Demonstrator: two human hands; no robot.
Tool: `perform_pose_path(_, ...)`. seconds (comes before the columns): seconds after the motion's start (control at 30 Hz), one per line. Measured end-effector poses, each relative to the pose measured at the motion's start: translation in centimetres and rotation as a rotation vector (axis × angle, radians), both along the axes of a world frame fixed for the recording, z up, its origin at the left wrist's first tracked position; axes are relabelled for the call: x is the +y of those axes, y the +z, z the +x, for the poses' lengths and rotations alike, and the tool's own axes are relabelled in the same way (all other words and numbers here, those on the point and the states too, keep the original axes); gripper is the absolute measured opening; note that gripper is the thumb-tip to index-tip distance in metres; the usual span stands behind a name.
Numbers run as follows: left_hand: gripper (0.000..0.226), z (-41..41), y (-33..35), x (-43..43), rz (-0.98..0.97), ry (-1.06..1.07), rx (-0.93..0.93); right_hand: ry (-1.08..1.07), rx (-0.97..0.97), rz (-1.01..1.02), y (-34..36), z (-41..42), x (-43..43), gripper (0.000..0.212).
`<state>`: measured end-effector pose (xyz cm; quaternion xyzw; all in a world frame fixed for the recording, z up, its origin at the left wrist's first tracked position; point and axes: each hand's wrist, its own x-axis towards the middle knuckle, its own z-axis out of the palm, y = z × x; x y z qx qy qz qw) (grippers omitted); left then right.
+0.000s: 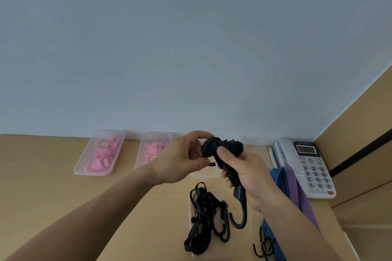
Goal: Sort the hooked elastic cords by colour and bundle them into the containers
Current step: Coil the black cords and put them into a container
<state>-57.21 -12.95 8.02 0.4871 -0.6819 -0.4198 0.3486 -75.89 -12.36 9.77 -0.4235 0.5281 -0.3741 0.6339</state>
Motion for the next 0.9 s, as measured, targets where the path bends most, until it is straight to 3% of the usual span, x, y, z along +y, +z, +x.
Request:
perform_pose_path(0.1,0.049,-0.9,0.0,0.2,-0.124,0.136,-0.113,-0.068,-0.108,0.046,-0.1,0.9,0.4,0.048)
perform_pose_path(0.2,0.049,-1.7,-0.1,0.6,-0.285,0.233,-0.215,-0.053,-0.083,0.069,0.0,1.7,0.8,0.037)
perform_pose_path(0.5,0.039,-1.1,-2.4,0.0,-0.88,0.214,-0.65,-0.025,-0.218,0.165,-0.1,2.0,0.3,0.055)
perform_pose_path(0.57,0.04,-0.7,-2.7,-0.2,-0.937,0.169,-0.653,-0.027,-0.21,0.137,-0.3,1.8,0.2,0.053)
perform_pose_path(0.63,0.055,-0.7,-1.8,0.2,-0.689,0.165,-0.441,-0.026,-0.199,0.086,-0.6,1.5,0.3,0.052)
perform_pose_path(0.7,0.078,-0.6,-0.8,0.4,-0.172,0.141,-0.099,-0.019,-0.198,0.014,-0.6,1.2,0.5,0.051)
perform_pose_path(0.77,0.082,0.1,0.3,0.2,0.26,0.034,0.185,-0.004,-0.197,-0.069,-0.5,1.0,0.6,0.047)
perform_pose_path(0.83,0.066,0.2,0.9,0.3,0.464,-0.114,0.381,0.035,-0.179,-0.143,-0.3,0.9,0.7,0.041)
perform_pose_path(0.9,0.05,-0.4,1.2,0.5,0.475,-0.117,0.445,0.092,-0.156,-0.199,-0.3,0.9,0.7,0.037)
